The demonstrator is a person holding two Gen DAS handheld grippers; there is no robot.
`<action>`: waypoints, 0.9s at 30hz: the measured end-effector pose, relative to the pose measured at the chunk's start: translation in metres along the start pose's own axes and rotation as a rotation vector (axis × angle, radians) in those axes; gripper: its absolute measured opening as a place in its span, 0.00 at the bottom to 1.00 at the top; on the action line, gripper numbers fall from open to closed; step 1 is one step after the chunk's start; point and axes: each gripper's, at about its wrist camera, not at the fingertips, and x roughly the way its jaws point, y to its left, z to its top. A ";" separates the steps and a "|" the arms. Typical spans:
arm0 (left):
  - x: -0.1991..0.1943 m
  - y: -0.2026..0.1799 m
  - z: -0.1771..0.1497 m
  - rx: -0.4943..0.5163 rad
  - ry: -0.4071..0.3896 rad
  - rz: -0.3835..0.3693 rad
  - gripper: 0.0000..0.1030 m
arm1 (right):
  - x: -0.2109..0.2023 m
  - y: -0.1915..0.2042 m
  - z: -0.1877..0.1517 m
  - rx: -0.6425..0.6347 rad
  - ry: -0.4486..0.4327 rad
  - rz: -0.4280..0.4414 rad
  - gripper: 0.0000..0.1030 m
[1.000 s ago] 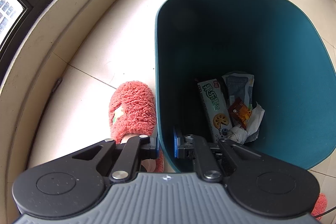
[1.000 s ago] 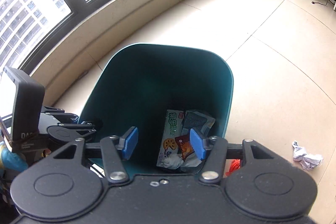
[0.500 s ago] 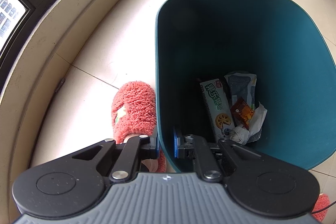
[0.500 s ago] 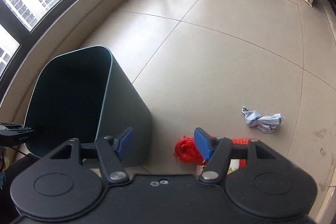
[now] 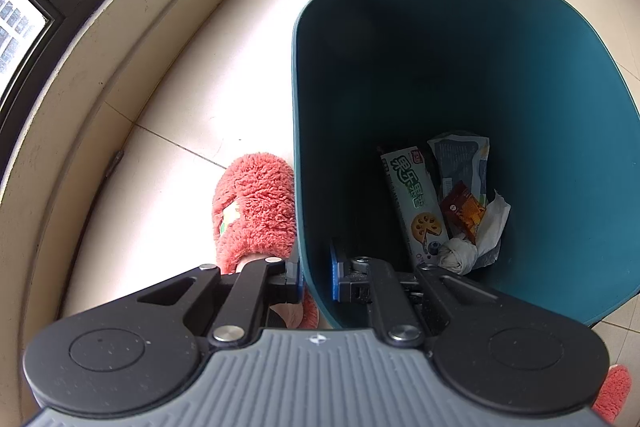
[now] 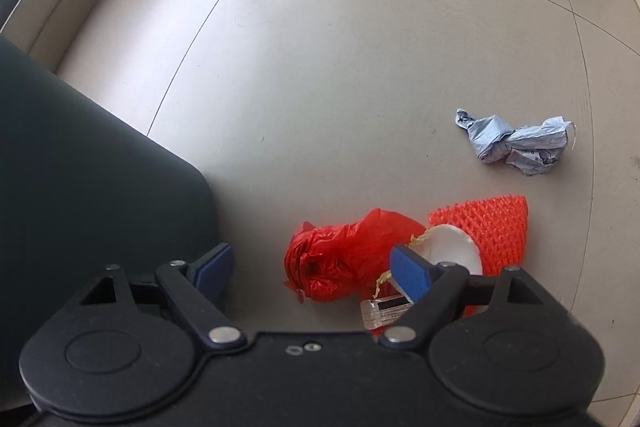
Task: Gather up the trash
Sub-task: 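Lower the right tool to the red plastic bag and grasp it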
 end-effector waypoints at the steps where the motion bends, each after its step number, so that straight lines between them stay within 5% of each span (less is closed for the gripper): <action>1: 0.000 -0.001 0.000 0.006 0.000 0.003 0.11 | 0.009 0.001 0.000 0.001 0.010 -0.004 0.82; 11: 0.000 -0.007 -0.004 0.049 -0.012 0.004 0.11 | 0.069 0.002 -0.001 0.044 0.070 -0.062 0.79; 21: 0.003 -0.004 -0.001 0.047 -0.003 -0.004 0.11 | 0.073 -0.006 -0.014 0.045 0.047 -0.060 0.37; 27: 0.002 -0.004 -0.001 0.045 -0.005 0.001 0.11 | 0.040 -0.020 -0.016 0.067 0.027 0.001 0.34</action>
